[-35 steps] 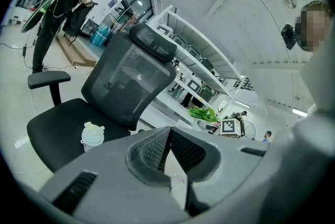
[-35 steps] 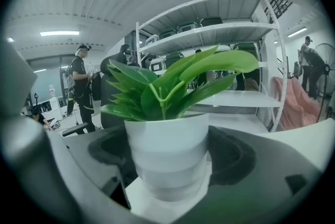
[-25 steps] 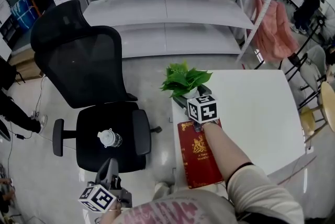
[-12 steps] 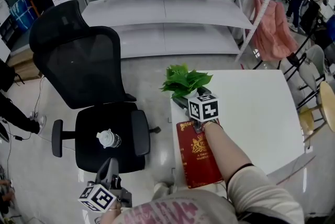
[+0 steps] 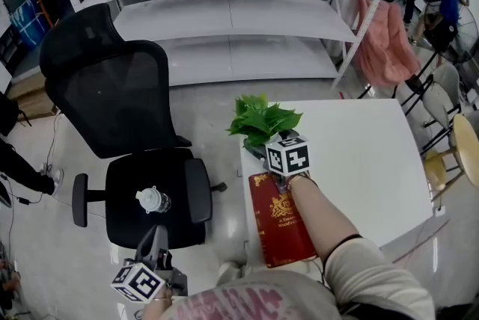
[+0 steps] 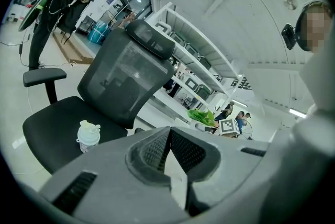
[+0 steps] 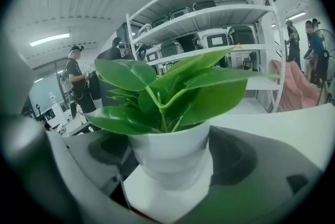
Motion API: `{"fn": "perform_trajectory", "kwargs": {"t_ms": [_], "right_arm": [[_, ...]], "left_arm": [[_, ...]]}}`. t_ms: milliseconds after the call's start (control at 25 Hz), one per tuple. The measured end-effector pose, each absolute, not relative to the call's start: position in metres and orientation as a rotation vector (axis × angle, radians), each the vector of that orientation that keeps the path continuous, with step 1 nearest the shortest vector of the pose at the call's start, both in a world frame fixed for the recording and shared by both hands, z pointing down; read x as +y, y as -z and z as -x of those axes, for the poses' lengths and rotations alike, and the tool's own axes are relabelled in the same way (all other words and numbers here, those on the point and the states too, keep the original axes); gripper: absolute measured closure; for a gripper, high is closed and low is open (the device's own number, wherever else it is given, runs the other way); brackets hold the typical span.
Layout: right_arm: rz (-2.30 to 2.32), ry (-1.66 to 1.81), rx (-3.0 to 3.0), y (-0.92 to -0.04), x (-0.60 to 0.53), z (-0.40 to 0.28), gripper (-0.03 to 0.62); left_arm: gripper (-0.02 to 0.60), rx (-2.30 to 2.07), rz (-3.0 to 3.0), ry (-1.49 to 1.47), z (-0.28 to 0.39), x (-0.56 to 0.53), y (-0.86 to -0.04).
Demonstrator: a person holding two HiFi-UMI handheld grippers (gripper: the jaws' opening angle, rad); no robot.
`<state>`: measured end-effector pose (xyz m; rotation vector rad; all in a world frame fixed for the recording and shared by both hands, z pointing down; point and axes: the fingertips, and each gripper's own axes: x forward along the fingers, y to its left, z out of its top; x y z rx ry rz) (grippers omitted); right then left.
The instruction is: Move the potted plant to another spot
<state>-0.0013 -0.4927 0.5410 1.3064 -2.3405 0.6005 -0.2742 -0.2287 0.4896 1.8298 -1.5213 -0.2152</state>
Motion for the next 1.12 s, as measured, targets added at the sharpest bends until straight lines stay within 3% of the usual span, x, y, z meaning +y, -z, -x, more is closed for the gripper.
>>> {"fn": "perform_trajectory", "kwargs": {"t_ms": [1120], "right_arm": [[-1.234, -0.467, -2.27, -0.555, -0.471, 0.005, 0.105]], "left_arm": [[0.578, -1.549, -1.826, 0.258, 0.278, -0.222, -0.485]]}}
